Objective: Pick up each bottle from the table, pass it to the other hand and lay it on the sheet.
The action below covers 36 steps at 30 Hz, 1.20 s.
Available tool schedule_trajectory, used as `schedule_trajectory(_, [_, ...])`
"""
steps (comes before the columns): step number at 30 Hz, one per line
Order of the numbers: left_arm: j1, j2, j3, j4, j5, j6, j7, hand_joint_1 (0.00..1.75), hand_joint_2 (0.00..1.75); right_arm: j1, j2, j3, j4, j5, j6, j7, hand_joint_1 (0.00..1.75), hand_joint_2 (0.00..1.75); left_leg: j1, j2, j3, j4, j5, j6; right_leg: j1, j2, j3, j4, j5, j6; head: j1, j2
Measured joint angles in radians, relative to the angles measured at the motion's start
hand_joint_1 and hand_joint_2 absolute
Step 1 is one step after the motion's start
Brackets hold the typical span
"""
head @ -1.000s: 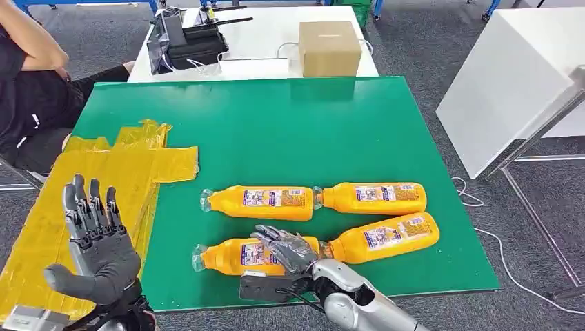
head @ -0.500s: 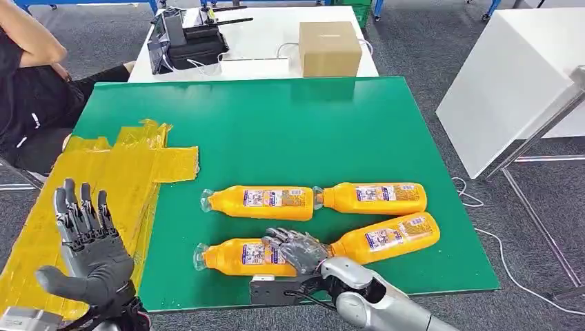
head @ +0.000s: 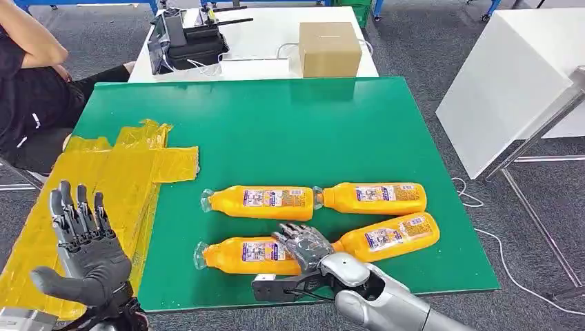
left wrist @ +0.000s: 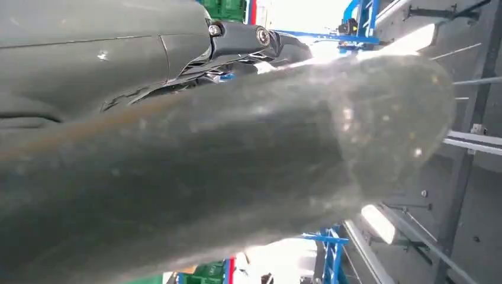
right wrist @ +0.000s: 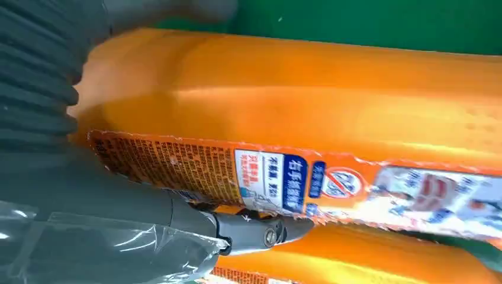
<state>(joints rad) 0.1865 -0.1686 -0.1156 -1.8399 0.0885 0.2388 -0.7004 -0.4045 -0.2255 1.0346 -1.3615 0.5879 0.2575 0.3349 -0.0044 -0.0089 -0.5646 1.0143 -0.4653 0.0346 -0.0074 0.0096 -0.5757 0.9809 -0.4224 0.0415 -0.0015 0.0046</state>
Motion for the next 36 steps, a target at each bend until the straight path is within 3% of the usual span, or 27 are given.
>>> schedule_trajectory(12, [-0.013, 0.000, -0.001, 0.014, 0.038, 0.001, 0.010, 0.00, 0.00, -0.018, 0.017, -0.004, 0.060, -0.049, -0.018, -0.015, 1.75, 1.75, 0.000, 0.002, 0.005, 0.000, 0.000, 0.000, 0.000, 0.000, 0.004, 0.000, 0.000, 0.000, 0.000, 0.000])
schedule_trajectory(22, [-0.022, 0.000, 0.000, 0.034, 0.157, -0.029, 0.093, 0.00, 0.00, 0.026, 0.063, -0.077, 0.078, -0.142, -0.166, -0.042, 1.75, 1.75, 0.000, 0.002, 0.006, 0.000, 0.000, 0.000, 0.000, 0.001, 0.005, 0.000, 0.000, 0.000, 0.000, 0.000])
schedule_trajectory(23, [-0.021, 0.000, 0.000, 0.035, 0.187, -0.039, 0.109, 0.00, 1.75, 0.046, 0.071, -0.096, 0.078, -0.170, -0.210, -0.063, 1.75, 1.75, 0.000, 0.002, 0.005, 0.000, 0.000, 0.000, 0.000, 0.000, 0.004, 0.000, 0.000, 0.000, 0.000, 0.000])
schedule_trajectory(29, [-0.003, -0.002, 0.008, 0.057, 0.320, -0.138, 0.192, 0.00, 1.75, 0.178, 0.147, -0.235, -0.012, -0.299, -0.449, -0.328, 1.75, 1.75, 0.000, 0.001, 0.001, 0.000, 0.000, 0.000, 0.000, 0.000, 0.001, 0.000, 0.000, 0.000, 0.000, 0.000])
schedule_trajectory(36, [0.013, 0.002, 0.001, 0.084, 0.309, -0.170, 0.229, 0.00, 1.75, 0.286, 0.192, -0.320, -0.120, -0.333, -0.531, -0.472, 1.75, 1.75, 0.000, 0.001, -0.002, 0.000, 0.000, 0.000, 0.000, 0.000, -0.002, 0.000, 0.000, 0.000, 0.000, 0.000])
